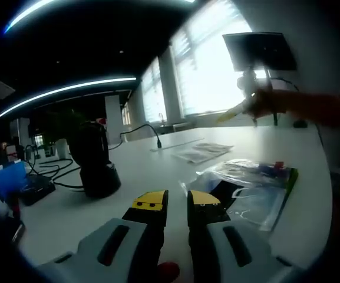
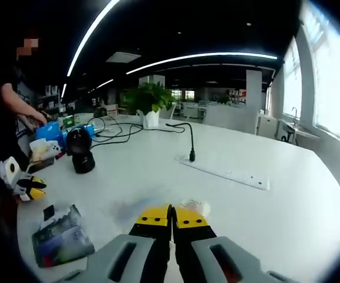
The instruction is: Clip sheet goods on table flip sheet goods clip sheet goods scan sheet goods put sheet goods back to table
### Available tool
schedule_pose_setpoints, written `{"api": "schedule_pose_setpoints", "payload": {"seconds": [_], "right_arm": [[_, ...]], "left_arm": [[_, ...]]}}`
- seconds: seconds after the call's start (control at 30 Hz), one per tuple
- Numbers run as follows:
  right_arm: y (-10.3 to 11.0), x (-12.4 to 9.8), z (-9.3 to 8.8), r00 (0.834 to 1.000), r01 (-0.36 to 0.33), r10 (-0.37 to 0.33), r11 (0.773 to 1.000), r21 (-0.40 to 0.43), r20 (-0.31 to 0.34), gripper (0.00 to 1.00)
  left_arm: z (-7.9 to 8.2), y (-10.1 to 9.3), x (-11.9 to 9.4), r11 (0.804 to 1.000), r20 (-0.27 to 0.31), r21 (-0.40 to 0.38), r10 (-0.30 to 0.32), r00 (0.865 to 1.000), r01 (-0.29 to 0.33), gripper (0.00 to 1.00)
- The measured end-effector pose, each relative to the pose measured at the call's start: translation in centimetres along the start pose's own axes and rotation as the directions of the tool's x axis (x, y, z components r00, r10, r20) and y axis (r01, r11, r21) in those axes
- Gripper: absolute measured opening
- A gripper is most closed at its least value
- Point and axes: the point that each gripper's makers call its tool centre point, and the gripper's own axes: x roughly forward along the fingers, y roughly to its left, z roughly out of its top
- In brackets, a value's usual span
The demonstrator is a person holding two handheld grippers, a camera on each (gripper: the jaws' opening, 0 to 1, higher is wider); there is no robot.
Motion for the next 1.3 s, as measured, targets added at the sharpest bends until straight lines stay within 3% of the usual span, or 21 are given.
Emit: {"api": "schedule_pose_setpoints", "payload": {"seconds": [0.23, 0.4, 0.53, 0.77, 0.97, 1.3], "right_arm": [[3.8, -3.6, 0.6, 0.995, -0.031, 0.034, 0.999, -0.027, 0.096, 0.00], [5.2, -5.4, -0.9, 0.993, -0.029, 0.035, 0.998, -0.054, 0.114, 0.00], [5.1, -6.7, -2.9, 0.993, 0.002, 0.007, 0.997, -0.074, 0.122, 0.00], [4.0, -8.2, -6.4, 0.987, 0.021, -0.029, 0.998, 0.054, 0.159, 0.00], [3.3, -9.8, -7.1, 0.970, 0.044, -0.068, 0.994, 0.104, 0.233, 0.00], [2.9, -11.1, -9.0, 0.960, 0.083, -0.108, 0.991, 0.109, 0.258, 0.00]], "left_arm": [[0.0, 0.0, -0.1, 1.000, -0.001, 0.001, 0.000, 1.000, 0.000, 0.06], [0.0, 0.0, 0.0, 1.000, -0.001, 0.003, 0.001, 1.000, -0.001, 0.06], [0.0, 0.0, 0.0, 1.000, -0.002, 0.006, 0.002, 1.000, -0.002, 0.06], [-0.1, 0.0, 0.0, 1.000, -0.005, 0.010, 0.004, 1.000, -0.004, 0.06], [-0.2, 0.1, 0.1, 1.000, -0.010, 0.011, 0.009, 1.000, -0.009, 0.06], [-0.1, 0.2, 0.0, 1.000, -0.005, 0.009, 0.009, 1.000, -0.009, 0.06]]}}
